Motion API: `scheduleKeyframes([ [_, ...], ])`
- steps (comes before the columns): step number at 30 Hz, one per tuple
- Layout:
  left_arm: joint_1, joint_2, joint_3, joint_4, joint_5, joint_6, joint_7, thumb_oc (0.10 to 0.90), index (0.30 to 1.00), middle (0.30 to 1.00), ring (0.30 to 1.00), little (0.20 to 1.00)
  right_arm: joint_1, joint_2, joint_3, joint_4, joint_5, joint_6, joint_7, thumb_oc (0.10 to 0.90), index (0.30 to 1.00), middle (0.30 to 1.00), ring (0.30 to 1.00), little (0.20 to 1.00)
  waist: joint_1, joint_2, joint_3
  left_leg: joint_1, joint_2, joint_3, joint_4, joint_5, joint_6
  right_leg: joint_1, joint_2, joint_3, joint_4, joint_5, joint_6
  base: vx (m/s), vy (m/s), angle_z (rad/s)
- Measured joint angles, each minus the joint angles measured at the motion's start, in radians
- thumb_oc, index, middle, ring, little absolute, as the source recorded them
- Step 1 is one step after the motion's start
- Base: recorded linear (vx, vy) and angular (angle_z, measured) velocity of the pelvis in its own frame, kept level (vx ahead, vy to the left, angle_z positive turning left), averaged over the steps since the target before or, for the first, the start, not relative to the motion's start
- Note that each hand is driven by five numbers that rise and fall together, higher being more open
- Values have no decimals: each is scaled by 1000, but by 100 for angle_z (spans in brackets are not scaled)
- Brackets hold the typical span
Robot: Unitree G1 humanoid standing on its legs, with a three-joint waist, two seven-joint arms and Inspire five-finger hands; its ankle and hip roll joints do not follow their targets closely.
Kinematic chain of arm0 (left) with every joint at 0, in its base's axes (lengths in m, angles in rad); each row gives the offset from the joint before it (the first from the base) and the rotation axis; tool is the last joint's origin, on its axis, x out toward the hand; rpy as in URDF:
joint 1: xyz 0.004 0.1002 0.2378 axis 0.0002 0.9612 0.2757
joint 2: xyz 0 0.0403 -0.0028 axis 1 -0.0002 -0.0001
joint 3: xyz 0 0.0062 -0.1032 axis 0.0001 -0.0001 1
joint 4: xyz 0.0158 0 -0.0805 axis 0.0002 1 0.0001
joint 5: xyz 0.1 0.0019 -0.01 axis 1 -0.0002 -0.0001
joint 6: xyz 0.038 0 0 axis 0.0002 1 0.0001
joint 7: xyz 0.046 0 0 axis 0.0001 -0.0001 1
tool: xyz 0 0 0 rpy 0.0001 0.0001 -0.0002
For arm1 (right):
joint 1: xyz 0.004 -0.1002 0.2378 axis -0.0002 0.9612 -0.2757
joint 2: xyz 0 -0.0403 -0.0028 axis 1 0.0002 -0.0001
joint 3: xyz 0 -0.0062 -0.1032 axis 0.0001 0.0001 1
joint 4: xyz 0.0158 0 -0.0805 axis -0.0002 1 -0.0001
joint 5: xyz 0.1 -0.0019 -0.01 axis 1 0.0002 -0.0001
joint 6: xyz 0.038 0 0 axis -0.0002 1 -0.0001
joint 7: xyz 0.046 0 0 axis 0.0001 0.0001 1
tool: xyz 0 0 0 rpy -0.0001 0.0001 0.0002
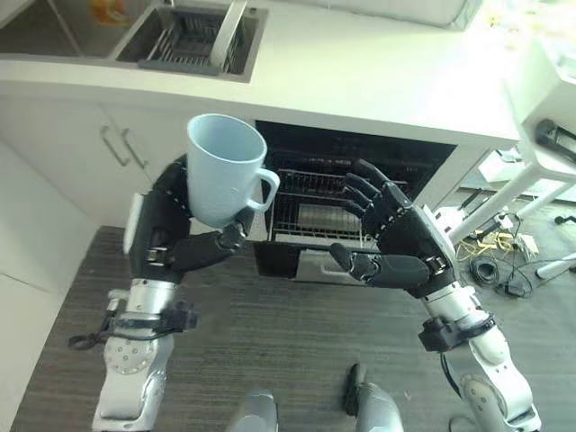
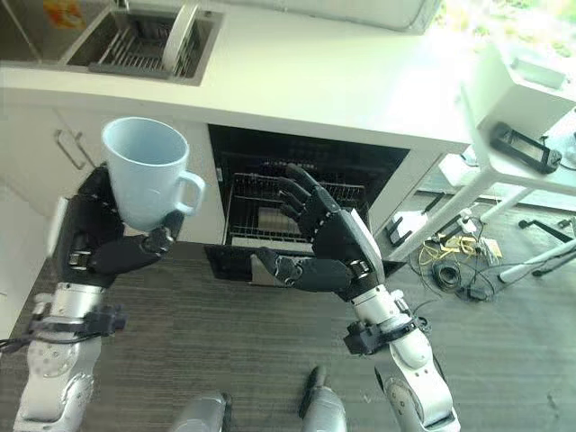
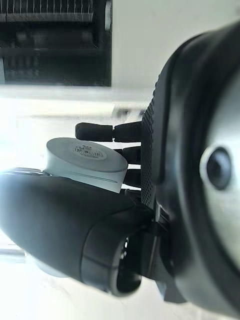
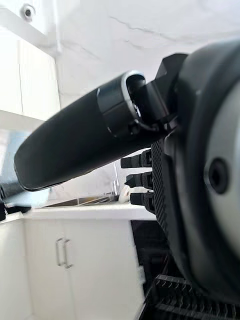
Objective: Place the dishes in the dishwasher.
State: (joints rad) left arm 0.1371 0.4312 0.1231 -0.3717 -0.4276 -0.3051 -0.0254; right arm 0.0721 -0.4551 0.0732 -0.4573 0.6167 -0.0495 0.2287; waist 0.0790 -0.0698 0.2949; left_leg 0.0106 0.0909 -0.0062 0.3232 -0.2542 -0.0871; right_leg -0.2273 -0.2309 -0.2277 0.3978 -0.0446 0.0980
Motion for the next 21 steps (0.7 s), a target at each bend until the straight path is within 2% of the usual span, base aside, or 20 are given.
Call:
scheduleKeyframes([
  [1, 12, 0, -2, -41, 1, -1, -2, 400, 300, 300, 300, 300, 10, -21, -27, -7, 15, 4, 6, 800, 900, 900, 900, 900, -5, 5, -4, 13, 24, 11, -19, 9, -14, -3, 14, -15, 29, -35, -29, 192, -316, 30],
  [2, 4, 1, -13, -71, 1, -2, -5, 400, 300, 300, 300, 300, 6, -34, -54, -2, 17, 9, 6, 800, 900, 900, 900, 900, -5, 11, -7, 13, 53, 32, -29, 41, -44, -8, 39, -35, 51, -59, -54, 177, -306, 12],
  [5, -22, -2, -53, -69, 2, 0, -8, 400, 300, 300, 300, 300, 4, -43, -74, 2, 35, 22, 7, 800, 900, 900, 900, 900, -18, 3, -13, 11, 68, 65, -32, 162, -29, 0, 54, -37, 54, -86, -96, 92, -130, -6],
  [6, -38, -6, -74, -54, 0, 0, -18, 400, 300, 300, 300, 300, 7, -46, -78, 4, 35, 22, 6, 800, 900, 900, 900, 900, -25, 2, -13, -22, 45, 108, -12, 130, -8, 20, 46, -38, 30, -97, -113, 56, 2, 2],
  [8, -49, -10, -100, -45, 0, 0, -33, 400, 300, 300, 300, 300, 4, -42, -72, 14, 35, 22, -1, 800, 900, 900, 900, 900, -35, 20, -23, -95, 10, 107, 2, 100, -6, 37, 51, -64, 5, -96, -113, 56, 69, 29],
  [9, -47, -17, -110, -42, 0, -1, -38, 400, 300, 300, 300, 300, 6, -41, -65, 28, 33, 22, -3, 800, 900, 900, 900, 900, -52, 42, -34, -141, 14, 110, 4, 100, -6, 51, 61, -96, 7, -97, -112, 98, 122, 53],
  [11, -57, -24, -123, -28, 0, -2, -53, 400, 300, 300, 300, 300, 22, -28, -67, 33, 30, 22, -12, 800, 900, 900, 900, 900, -55, 62, -45, -213, 35, 112, 7, 113, -3, 72, 74, -149, -9, -121, -117, 117, 159, 53],
  [13, -69, -26, -132, 8, 0, -2, -54, 400, 300, 300, 300, 300, 37, -24, -66, 34, 13, 22, -18, 800, 900, 900, 900, 900, -48, 96, -69, -258, 51, 94, 11, 137, 6, 76, 72, -166, 2, -139, -99, 152, 282, 34],
  [14, -88, -26, -133, 25, 0, -2, -52, 400, 300, 300, 300, 300, 35, -25, -65, 34, 13, 21, -21, 800, 900, 900, 900, 900, -46, 89, -73, -264, 41, 108, 27, 140, 12, 73, 52, -167, 5, -135, -91, 189, 335, 23],
  [15, -115, -26, -139, 47, 0, -3, -52, 400, 300, 300, 300, 300, 34, -19, -64, 34, 12, 19, -28, 800, 900, 900, 900, 900, -48, 80, -78, -274, 18, 112, 52, 133, 25, 69, 24, -162, 14, -132, -67, 219, 421, 11],
  [17, -138, -22, -150, 72, 1, -3, -53, 400, 300, 300, 300, 300, 28, -8, -49, 34, 13, 19, -35, 800, 900, 900, 900, 900, -48, 67, -82, -267, -30, 116, 64, 152, 78, 60, -12, -122, 26, -127, -32, 186, 368, -14],
  [18, -135, -19, -152, 77, 1, -3, -53, 400, 300, 300, 300, 300, 33, 7, -44, 33, 13, 19, -34, 800, 900, 900, 900, 900, -46, 59, -91, -264, -46, 136, 68, 134, 102, 62, -30, -107, 22, -125, -13, 208, 391, -42],
  [19, -132, -16, -150, 86, 0, -3, -51, 400, 300, 300, 300, 300, 37, 40, -40, 31, 13, 19, -32, 800, 900, 900, 900, 900, -45, 48, -98, -241, -81, 175, 58, 119, 129, 81, -71, -99, -8, -122, -6, 216, 374, -38],
  [21, -130, -13, -148, 91, 1, -3, -49, 400, 300, 300, 300, 300, 37, 55, -30, 31, 13, 19, -32, 800, 900, 900, 900, 900, -44, 47, -98, -217, -98, 203, 57, 107, 168, 121, -78, -97, -50, -103, -8, 205, 286, -25],
])
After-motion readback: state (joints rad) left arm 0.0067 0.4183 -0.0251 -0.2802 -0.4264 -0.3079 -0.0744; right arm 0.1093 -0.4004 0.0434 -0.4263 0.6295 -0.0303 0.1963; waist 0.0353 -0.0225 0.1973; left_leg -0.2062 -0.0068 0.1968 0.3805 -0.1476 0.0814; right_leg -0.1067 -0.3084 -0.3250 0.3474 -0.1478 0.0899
